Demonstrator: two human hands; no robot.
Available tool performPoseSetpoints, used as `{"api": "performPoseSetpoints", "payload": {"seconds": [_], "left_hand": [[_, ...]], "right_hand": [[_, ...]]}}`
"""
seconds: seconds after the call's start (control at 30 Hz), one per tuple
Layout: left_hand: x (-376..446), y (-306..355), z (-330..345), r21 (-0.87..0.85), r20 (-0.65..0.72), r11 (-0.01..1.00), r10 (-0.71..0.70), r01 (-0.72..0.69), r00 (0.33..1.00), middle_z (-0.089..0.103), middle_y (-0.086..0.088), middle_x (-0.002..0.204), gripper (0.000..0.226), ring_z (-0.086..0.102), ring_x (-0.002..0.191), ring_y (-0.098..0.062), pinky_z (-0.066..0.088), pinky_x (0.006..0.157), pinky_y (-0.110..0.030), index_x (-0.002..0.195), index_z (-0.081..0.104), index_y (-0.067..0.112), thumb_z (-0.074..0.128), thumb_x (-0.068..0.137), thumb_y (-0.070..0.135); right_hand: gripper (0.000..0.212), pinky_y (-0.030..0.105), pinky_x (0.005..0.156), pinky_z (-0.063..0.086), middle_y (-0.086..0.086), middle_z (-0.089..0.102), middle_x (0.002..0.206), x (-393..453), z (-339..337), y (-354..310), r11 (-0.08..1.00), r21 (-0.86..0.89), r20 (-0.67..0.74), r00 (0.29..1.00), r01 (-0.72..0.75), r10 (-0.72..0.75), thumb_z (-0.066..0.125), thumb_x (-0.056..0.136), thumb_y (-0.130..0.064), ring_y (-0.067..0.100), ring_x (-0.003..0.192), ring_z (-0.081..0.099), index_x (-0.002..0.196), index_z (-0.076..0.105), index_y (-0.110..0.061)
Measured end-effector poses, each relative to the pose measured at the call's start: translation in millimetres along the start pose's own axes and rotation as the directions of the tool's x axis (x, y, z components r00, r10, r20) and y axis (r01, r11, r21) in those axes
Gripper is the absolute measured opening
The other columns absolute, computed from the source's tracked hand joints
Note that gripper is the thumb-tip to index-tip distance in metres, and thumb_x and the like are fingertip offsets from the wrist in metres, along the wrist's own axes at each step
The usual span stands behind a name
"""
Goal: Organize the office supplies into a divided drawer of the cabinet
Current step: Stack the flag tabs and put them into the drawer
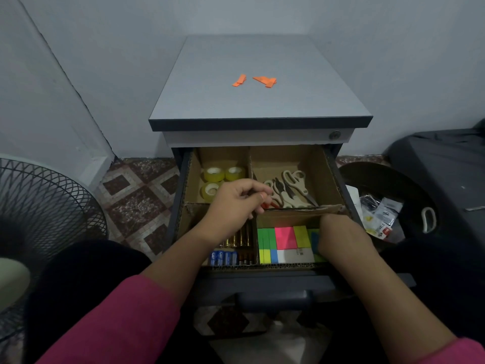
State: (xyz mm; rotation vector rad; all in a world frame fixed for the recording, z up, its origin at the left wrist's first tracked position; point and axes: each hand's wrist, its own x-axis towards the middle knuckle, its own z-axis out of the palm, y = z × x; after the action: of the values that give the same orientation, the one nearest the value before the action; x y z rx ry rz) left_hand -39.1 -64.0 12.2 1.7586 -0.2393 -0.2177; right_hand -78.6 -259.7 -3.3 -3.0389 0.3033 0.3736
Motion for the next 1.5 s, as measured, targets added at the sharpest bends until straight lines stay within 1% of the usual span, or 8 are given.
{"api": "performPoseSetpoints", "payload": {"seconds": [0.33, 0.47, 0.57, 0.67, 0.9, 1.17, 1.33, 1.5], "left_hand": [[2, -2, 0, -0.005, -0.024, 1.000, -0.013, 0.013, 1.000, 0.072, 0.001, 0.084, 0.020, 0.061, 0.067, -0.008, 0.046, 0.056, -0.018, 0.093, 0.069, 0.021, 0.056, 0.093, 0.006], [2, -2, 0, -0.012, -0.019, 1.000, -0.018, 0.018, 1.000, 0.073, 0.000, 0.084, 0.019, 0.061, 0.067, -0.009, 0.046, 0.056, -0.018, 0.094, 0.069, 0.020, 0.056, 0.093, 0.007], [2, -2, 0, -0.009, -0.016, 1.000, -0.024, 0.024, 1.000, 0.073, 0.000, 0.084, 0.018, 0.061, 0.068, -0.008, 0.047, 0.056, -0.017, 0.094, 0.069, 0.020, 0.057, 0.093, 0.007], [1, -2, 0, -0.003, -0.011, 1.000, -0.023, 0.023, 1.000, 0.073, 0.001, 0.084, 0.019, 0.061, 0.067, -0.007, 0.047, 0.057, -0.018, 0.094, 0.069, 0.022, 0.057, 0.093, 0.007], [1, -1, 0, -0.004, -0.004, 1.000, -0.025, 0.025, 1.000, 0.073, -0.001, 0.085, 0.017, 0.061, 0.067, -0.006, 0.047, 0.057, -0.017, 0.095, 0.069, 0.019, 0.057, 0.093, 0.008], [2, -1, 0, -0.003, -0.004, 1.000, -0.029, 0.029, 1.000, 0.073, 0.000, 0.084, 0.017, 0.061, 0.066, -0.005, 0.047, 0.057, -0.017, 0.094, 0.069, 0.021, 0.058, 0.093, 0.008], [2, -2, 0, 0.004, -0.004, 1.000, -0.024, 0.024, 1.000, 0.073, 0.001, 0.083, 0.018, 0.061, 0.066, -0.006, 0.047, 0.058, -0.019, 0.093, 0.069, 0.021, 0.058, 0.093, 0.007], [3, -2, 2, 0.003, -0.003, 1.000, -0.028, 0.028, 1.000, 0.072, 0.001, 0.083, 0.017, 0.060, 0.065, -0.005, 0.046, 0.057, -0.019, 0.093, 0.069, 0.019, 0.057, 0.093, 0.006]], "right_hand": [[0.033, 0.029, 0.065, 0.043, -0.001, 0.048, 0.072, -2, -2, -3, 0.999, 0.046, 0.033, 0.999, -0.025, 0.024, 0.052, 0.094, -0.017, 0.025, 0.089, 0.063, 0.064, 0.039, -0.019], [0.019, 0.027, 0.066, 0.042, -0.003, 0.042, 0.069, -4, -7, -4, 0.999, 0.018, 0.009, 0.999, -0.031, 0.031, 0.051, 0.093, -0.012, 0.024, 0.088, 0.061, 0.074, 0.050, -0.014], [0.012, 0.028, 0.070, 0.043, 0.004, 0.059, 0.089, -5, -9, -6, 0.999, 0.002, 0.053, 0.998, -0.040, 0.039, 0.050, 0.094, -0.012, 0.025, 0.098, 0.062, 0.097, 0.061, -0.009], [0.013, 0.029, 0.072, 0.044, 0.007, 0.062, 0.104, -4, -9, -8, 0.998, 0.016, 0.086, 0.995, -0.055, 0.054, 0.049, 0.094, -0.011, 0.025, 0.101, 0.062, 0.100, 0.061, -0.009], [0.005, 0.029, 0.069, 0.045, -0.002, 0.044, 0.071, -2, -10, -3, 0.999, 0.009, 0.086, 0.995, -0.041, 0.040, 0.055, 0.091, -0.012, 0.024, 0.093, 0.062, 0.091, 0.060, -0.011], [0.013, 0.029, 0.064, 0.046, 0.003, 0.054, 0.076, 0, -21, 8, 0.996, 0.041, 0.020, 0.997, -0.073, 0.072, 0.053, 0.089, -0.014, 0.022, 0.078, 0.060, 0.092, 0.065, -0.009], [0.014, 0.018, 0.048, 0.043, 0.003, 0.066, 0.068, -5, -32, 0, 0.839, 0.538, 0.221, 0.974, -0.085, -0.044, 0.062, 0.090, -0.012, 0.011, 0.060, 0.061, 0.078, 0.067, -0.017], [0.016, 0.016, 0.041, 0.041, 0.001, 0.065, 0.058, -3, -7, -22, 0.806, 0.583, 0.301, 0.948, -0.101, -0.100, 0.066, 0.087, -0.008, 0.008, 0.048, 0.061, 0.072, 0.065, -0.013]]}}
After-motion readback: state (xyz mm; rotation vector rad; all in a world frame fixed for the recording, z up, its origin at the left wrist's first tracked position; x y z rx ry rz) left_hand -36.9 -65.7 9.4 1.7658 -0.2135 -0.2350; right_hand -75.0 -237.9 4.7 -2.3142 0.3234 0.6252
